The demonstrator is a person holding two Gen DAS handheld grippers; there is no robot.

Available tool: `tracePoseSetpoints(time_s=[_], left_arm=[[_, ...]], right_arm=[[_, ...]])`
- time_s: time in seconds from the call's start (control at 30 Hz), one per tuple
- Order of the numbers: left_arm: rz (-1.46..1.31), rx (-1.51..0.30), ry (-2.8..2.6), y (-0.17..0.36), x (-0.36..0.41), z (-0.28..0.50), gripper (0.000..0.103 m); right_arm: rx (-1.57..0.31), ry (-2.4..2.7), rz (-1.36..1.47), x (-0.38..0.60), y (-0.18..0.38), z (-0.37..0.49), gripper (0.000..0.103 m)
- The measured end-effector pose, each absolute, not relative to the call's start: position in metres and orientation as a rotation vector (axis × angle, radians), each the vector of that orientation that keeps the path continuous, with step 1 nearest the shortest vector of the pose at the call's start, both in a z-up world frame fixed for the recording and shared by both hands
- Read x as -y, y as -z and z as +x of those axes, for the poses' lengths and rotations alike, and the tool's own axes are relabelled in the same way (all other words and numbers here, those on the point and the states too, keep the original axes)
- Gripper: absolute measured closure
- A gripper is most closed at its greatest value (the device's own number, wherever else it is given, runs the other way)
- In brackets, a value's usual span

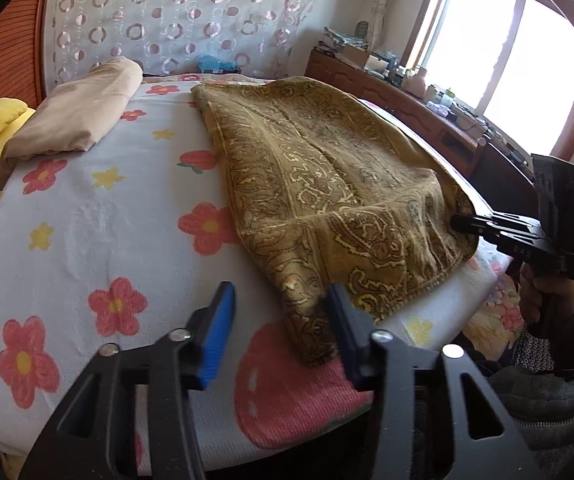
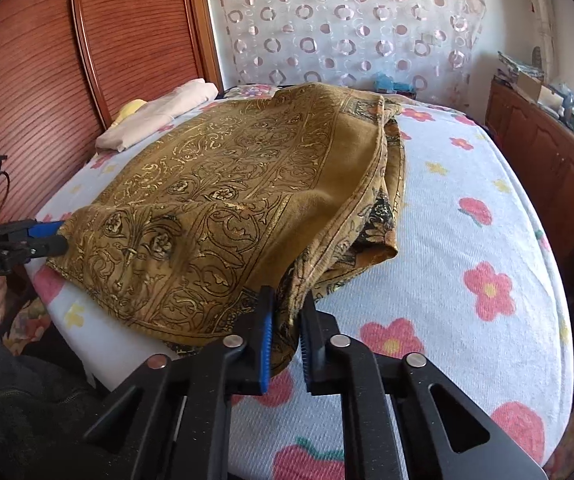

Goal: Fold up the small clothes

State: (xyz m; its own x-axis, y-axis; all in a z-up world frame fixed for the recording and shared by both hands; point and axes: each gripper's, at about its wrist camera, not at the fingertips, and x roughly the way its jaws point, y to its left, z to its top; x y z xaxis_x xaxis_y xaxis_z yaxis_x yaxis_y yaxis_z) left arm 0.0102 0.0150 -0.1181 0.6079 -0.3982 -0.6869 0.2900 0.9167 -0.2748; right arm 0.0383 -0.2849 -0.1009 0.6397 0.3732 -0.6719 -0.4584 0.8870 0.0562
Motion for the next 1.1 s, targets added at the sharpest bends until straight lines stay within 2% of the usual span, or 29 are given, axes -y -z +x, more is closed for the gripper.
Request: tracePoseSetpoints(time_s=[0.03, 0.13, 0.43, 0.63, 0.9, 1.1], left_arm=[[-0.147, -0.833, 0.417, 0.119, -0.014, 0.010, 0.077], [-0.155, -0.843, 0.446, 0.118, -0.010, 0.010, 0.095], [-0.198, -0.630, 0.462, 0.040, -0.020, 0.027, 0.098], [-0.202, -0.554, 0.447, -0.002, -0.024, 0.102, 0.098], [-0.206, -0.642, 0.354, 0.021, -0.031, 0.214, 0.099], [-0.208, -0.714, 0.326, 0.047, -0.032, 0.276, 0.098]], right_arm=[[-0.734, -0.481, -0.106, 0.284, 0.101, 0.038, 0.096], [-0.720, -0.492, -0.066, 0.289, 0.102, 0.037, 0.097], [-0.586, -0.546, 0.059, 0.306, 0.059, 0.049, 0.098], [-0.511, -0.534, 0.072, 0.305, 0.019, 0.099, 0.098], [-0.585, -0.482, 0.039, 0.282, 0.014, 0.205, 0.098], [-0.616, -0.460, -0.017, 0.267, 0.011, 0.262, 0.084]])
